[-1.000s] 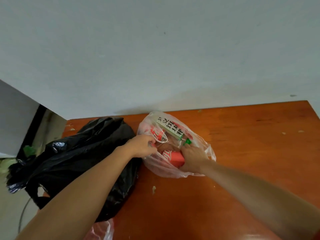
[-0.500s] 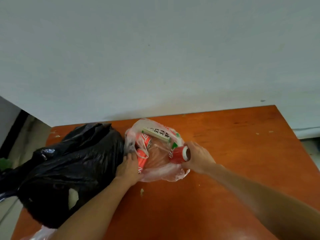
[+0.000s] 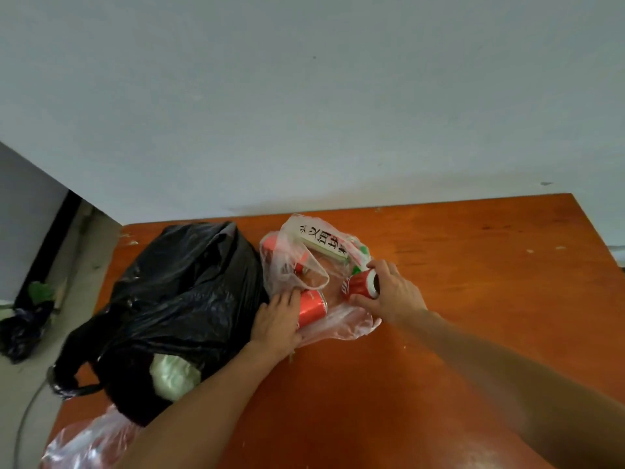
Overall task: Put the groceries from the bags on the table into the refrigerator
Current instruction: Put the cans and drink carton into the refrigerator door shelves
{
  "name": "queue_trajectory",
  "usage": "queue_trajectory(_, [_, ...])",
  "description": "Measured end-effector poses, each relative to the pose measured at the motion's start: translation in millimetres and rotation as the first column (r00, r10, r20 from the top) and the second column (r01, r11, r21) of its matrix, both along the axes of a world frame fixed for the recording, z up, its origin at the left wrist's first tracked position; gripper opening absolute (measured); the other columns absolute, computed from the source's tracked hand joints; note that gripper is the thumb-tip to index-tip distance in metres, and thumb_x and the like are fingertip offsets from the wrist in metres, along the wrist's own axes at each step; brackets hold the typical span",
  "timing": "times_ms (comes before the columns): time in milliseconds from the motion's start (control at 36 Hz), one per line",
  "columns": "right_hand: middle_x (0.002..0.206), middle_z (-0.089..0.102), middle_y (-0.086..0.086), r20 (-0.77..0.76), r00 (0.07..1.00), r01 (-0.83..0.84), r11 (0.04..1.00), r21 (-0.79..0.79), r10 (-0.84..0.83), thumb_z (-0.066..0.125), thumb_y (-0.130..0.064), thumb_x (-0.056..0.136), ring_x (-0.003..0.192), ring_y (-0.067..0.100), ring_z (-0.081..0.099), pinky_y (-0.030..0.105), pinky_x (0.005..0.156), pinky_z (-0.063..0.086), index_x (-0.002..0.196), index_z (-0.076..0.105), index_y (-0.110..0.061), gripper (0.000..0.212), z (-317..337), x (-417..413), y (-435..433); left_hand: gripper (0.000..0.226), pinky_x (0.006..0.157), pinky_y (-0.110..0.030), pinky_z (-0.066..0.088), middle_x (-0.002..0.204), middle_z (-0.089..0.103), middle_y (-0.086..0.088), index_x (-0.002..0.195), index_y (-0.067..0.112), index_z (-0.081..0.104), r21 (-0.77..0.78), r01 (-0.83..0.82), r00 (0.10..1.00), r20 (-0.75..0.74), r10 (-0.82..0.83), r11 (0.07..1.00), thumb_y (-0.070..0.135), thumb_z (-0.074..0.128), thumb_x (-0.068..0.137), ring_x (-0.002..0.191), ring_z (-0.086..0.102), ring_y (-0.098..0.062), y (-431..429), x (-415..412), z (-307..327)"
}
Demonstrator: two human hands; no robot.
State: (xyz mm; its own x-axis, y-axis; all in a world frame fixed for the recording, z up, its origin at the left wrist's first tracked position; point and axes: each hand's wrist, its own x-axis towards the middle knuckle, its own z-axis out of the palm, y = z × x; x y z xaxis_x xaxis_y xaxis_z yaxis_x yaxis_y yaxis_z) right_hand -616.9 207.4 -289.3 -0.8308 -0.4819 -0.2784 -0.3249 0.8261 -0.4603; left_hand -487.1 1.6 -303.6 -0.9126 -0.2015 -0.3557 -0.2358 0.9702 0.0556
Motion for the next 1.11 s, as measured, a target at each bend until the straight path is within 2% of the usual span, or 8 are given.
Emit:
queue_trajectory(194, [0.124, 0.051, 0.0, 0.005, 0.999, 0.047, 0.998, 0.031, -0.047, 0.074, -0.06, 0.075, 0.1, 0.024, 0.063, 0.038, 0.082, 0.056, 0.129, 0.035, -0.03, 0.072, 0.9, 11.0, 0.3, 0.087, 0.106, -0.037, 0.036, 0.143, 0.035, -0.009, 0.138, 0.01, 0.041, -0.049, -0.026, 1.0, -0.009, 0.025, 0.998, 0.051, 0.078, 0.071, 0.13, 0.034, -0.026, -3.0, -12.0, 18.6])
queue_trajectory(306, [0.125, 0.049, -0.001, 0.045, 0.996, 0.081, 0.997, 0.003, -0.081, 0.081, -0.045, 0.074, 0.097, 0.022, 0.062, 0.034, 0.083, 0.054, 0.13, 0.039, -0.028, 0.073, 3.4, 21.6, 3.6, 0.084, 0.113, -0.051, 0.022, 0.158, 0.01, -0.009, 0.127, 0.017, 0.052, -0.057, 0.056, 0.996, -0.065, -0.06, 0.997, 0.069, 0.071, 0.064, 0.145, 0.007, -0.031, -3.7, -11.8, 31.1])
queue_trajectory(361, [0.124, 0.051, -0.001, 0.067, 0.991, 0.12, 0.993, -0.025, -0.118, 0.083, -0.038, 0.072, 0.099, 0.021, 0.061, 0.034, 0.087, 0.052, 0.131, 0.042, -0.027, 0.072, 5.7, 28.3, 6.5, 0.087, 0.117, -0.055, 0.01, 0.161, 0.0, -0.009, 0.132, 0.02, 0.049, -0.042, 0.097, 0.989, -0.109, -0.101, 0.994, 0.071, 0.069, 0.064, 0.148, -0.006, -0.031, -2.3, -9.6, 40.4])
queue_trajectory(472, [0.118, 0.057, -0.002, 0.029, 0.978, 0.209, 0.972, -0.111, -0.207, 0.086, -0.04, 0.066, 0.101, 0.02, 0.062, 0.036, 0.087, 0.054, 0.129, 0.047, -0.026, 0.075, 17.2, 43.6, 14.3, 0.107, 0.118, -0.054, 0.0, 0.162, 0.007, -0.009, 0.149, 0.02, 0.028, -0.042, 0.159, 0.969, -0.184, -0.164, 0.986, 0.078, 0.06, 0.066, 0.149, -0.004, -0.029, 0.5, -6.8, 67.6])
queue_trajectory(667, [0.117, 0.059, -0.001, -0.057, 0.937, 0.322, 0.913, -0.249, -0.346, 0.085, -0.039, 0.067, 0.098, 0.014, 0.059, 0.03, 0.085, 0.053, 0.13, 0.048, -0.022, 0.074, 69.4, 62.8, 37.0, 0.088, 0.116, -0.037, 0.018, 0.135, 0.05, 0.001, 0.139, 0.023, 0.038, 0.269, 0.17, 0.883, -0.469, -0.025, 0.948, 0.064, 0.069, 0.068, 0.128, 0.043, -0.019, 18.3, -11.6, 127.5])
queue_trajectory(778, [0.122, 0.057, 0.002, -0.146, 0.894, 0.376, 0.886, -0.272, -0.425, 0.085, -0.033, 0.07, 0.101, 0.013, 0.055, 0.024, 0.085, 0.045, 0.131, 0.047, -0.022, 0.073, 102.1, 76.3, 63.5, 0.087, 0.089, -0.029, 0.044, 0.124, 0.051, -0.001, 0.138, 0.018, 0.038, 0.415, 0.203, 0.858, -0.512, 0.043, 0.887, 0.049, 0.081, 0.068, 0.108, 0.055, -0.019, 39.4, -22.4, 156.4])
queue_trajectory(972, [0.121, 0.055, -0.001, -0.302, 0.793, 0.464, 0.845, -0.265, -0.53, 0.083, -0.037, 0.071, 0.106, 0.018, 0.058, 0.026, 0.085, 0.047, 0.129, 0.044, -0.027, 0.071, 151.0, 122.4, 145.0, 0.078, 0.078, -0.034, 0.053, 0.117, 0.055, -0.006, 0.127, 0.023, 0.036, 0.344, 0.374, 0.841, -0.517, -0.158, 0.861, 0.045, 0.078, 0.065, 0.089, 0.06, -0.022, 100.4, -32.9, 195.4])
queue_trajectory(1111, [0.12, 0.053, -0.004, -0.413, 0.705, 0.524, 0.816, -0.244, -0.576, 0.079, -0.048, 0.07, 0.099, 0.016, 0.057, 0.025, 0.08, 0.049, 0.13, 0.042, -0.029, 0.073, 177.9, 173.6, 221.0, 0.075, 0.084, -0.028, 0.052, 0.129, 0.046, -0.004, 0.138, 0.019, 0.04, 0.187, 0.564, 0.738, -0.551, -0.39, 0.804, 0.05, 0.071, 0.077, 0.107, 0.058, -0.023, 175.9, -18.4, 212.6])
